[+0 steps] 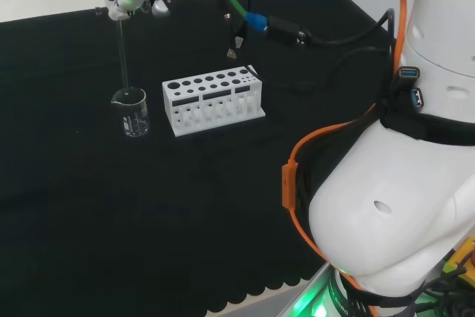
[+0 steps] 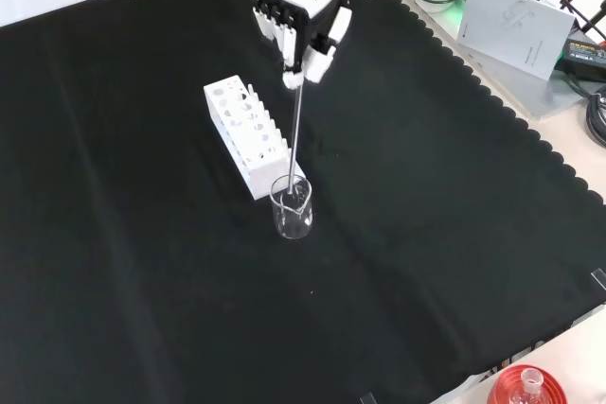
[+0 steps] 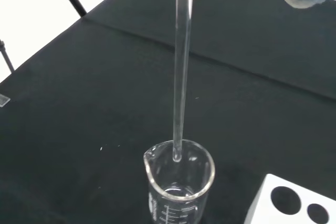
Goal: Put the glass rod back on the white test tube rack.
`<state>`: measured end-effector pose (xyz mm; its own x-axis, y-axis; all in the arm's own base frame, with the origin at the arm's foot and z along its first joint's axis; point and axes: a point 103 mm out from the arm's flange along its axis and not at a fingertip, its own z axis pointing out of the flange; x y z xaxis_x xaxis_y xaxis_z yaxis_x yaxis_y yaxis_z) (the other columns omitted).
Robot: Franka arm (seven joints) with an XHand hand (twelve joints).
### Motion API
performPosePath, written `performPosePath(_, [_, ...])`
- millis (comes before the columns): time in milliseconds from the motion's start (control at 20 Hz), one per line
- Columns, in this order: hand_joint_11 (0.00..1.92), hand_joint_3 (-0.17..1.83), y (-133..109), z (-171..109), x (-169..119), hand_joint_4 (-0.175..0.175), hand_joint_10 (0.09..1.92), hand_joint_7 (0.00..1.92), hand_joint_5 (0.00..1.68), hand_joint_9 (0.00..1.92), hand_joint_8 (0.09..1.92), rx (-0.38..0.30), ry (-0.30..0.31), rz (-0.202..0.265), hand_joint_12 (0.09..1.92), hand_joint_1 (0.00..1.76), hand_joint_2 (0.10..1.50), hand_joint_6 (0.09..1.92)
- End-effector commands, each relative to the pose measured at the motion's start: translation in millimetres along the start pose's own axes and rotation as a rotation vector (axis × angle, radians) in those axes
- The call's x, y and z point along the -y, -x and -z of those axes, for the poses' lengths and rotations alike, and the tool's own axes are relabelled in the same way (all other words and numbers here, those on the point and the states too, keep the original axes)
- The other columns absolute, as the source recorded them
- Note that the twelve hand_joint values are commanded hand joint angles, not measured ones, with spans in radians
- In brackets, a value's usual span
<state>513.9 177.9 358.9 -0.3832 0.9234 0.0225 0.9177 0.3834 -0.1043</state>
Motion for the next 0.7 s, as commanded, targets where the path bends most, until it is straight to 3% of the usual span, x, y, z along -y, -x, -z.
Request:
performPosePath(50, [1.68,-0.17,41.7,34.8,23.7,-0.175,0.09,1.65,1.46,1.81,0.09,-0.012,0.069,-0.048,0.37,1.33,1.01,0.09])
performPosePath(700, [1.68,-0.17,119.8,44.8,64.4,-0.175,0.09,1.65,1.46,1.81,0.09,-0.028,0.108,-0.125,0.37,1.33,1.01,0.09])
